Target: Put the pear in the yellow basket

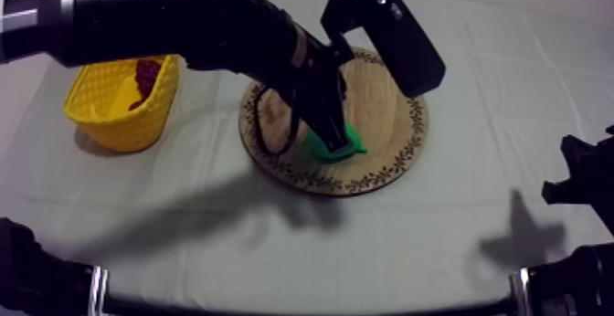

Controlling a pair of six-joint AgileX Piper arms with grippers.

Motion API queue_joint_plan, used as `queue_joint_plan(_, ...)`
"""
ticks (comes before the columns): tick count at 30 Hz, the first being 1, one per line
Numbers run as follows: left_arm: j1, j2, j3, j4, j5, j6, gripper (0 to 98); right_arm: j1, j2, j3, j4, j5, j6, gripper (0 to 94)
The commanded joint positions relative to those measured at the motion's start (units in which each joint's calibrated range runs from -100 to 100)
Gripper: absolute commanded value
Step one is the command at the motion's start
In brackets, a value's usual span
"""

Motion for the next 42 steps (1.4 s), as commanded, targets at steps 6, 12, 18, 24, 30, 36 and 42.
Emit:
queue_joint_plan(6,-0.2,0.6,-1.5,0.25,1.8,-0.5,6.6,0.0,0.0,0.1,0.0,0.0,0.0,0.5)
queue_joint_plan(12,-0.5,0.6,-2.2,0.04,5.8,-0.2,52.1,0.0,0.0,0.1,0.0,0.0,0.0,0.5)
queue_joint_plan(18,-0.9,0.5,-2.8,-0.37,12.2,-1.3,89.2,0.0,0.0,0.1,0.0,0.0,0.0,0.5)
queue_joint_plan(24,-1.3,0.6,-2.7,-0.44,13.2,-1.9,95.1,0.0,0.0,0.1,0.0,0.0,0.0,0.5)
queue_joint_plan(30,-1.5,1.4,-1.7,-0.12,11.7,-2.5,95.3,0.0,0.0,0.1,0.0,0.0,0.0,0.5)
queue_joint_plan(36,-1.7,4.5,-0.5,0.11,9.5,-2.8,94.7,0.0,0.0,0.1,0.0,0.0,0.0,0.5)
queue_joint_plan(42,-2.4,9.4,-2.4,1.07,7.4,-3.6,92.6,0.0,0.0,0.1,0.0,0.0,0.0,0.5)
